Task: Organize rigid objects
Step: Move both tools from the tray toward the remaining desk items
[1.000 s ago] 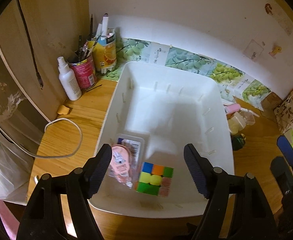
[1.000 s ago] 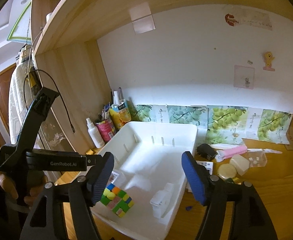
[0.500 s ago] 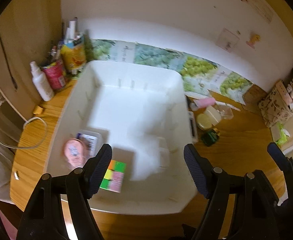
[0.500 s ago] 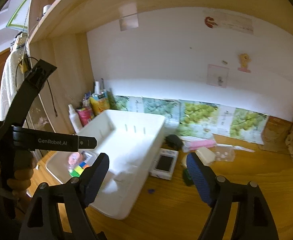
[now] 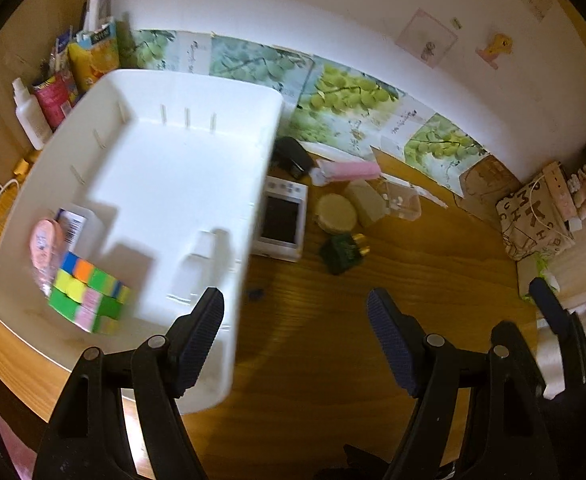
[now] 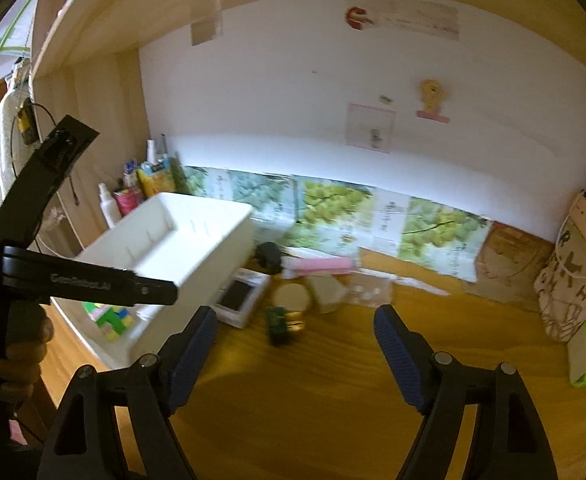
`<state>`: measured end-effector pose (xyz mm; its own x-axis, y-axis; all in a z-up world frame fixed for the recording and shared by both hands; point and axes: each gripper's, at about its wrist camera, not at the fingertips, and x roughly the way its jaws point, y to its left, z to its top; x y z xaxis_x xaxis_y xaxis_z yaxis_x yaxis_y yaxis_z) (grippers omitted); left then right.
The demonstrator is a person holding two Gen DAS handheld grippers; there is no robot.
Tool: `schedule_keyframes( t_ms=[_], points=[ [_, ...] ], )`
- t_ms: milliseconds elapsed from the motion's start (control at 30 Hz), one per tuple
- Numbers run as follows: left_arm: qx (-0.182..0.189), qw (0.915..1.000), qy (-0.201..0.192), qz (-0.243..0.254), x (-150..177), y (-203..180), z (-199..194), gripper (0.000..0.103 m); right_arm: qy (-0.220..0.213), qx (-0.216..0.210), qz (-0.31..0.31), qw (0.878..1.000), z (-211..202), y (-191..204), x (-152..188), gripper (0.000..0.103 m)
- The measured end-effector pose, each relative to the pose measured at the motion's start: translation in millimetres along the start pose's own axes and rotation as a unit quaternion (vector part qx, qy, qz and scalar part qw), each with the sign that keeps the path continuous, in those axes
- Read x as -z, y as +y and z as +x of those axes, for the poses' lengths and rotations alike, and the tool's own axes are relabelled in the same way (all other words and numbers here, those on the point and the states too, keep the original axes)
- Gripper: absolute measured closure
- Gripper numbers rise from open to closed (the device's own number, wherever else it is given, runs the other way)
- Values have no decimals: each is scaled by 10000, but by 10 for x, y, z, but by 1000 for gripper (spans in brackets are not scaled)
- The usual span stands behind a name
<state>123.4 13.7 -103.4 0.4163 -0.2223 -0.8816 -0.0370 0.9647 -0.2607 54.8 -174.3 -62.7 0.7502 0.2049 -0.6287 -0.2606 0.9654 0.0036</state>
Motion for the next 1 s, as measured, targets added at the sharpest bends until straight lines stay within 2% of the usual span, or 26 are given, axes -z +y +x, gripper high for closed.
schedule_keyframes(
  t_ms=[200, 433, 533, 667, 1000],
  points=[
    [4, 9992, 338, -232, -76, -285, 300, 26, 28, 51, -150, 9999, 212, -497, -79, 21],
    [81, 9964, 628, -568, -270, -466, 650, 25, -32, -104, -201, 9997, 705, -898, -196, 20],
    [53, 9943, 792, -712, -355, -505, 797, 25, -14, -279, -240, 9993, 911, -971, -193, 19],
    [201, 9886, 1048, -1065, -467, -484, 977, 25, 107, -408, -460, 9981, 1232, -980, -189, 19],
    [-71, 9814, 1316, -1398, -658, -444, 1286, 25, 431, -443, -428, 9972, 1874, -1032, -104, 19]
  ],
)
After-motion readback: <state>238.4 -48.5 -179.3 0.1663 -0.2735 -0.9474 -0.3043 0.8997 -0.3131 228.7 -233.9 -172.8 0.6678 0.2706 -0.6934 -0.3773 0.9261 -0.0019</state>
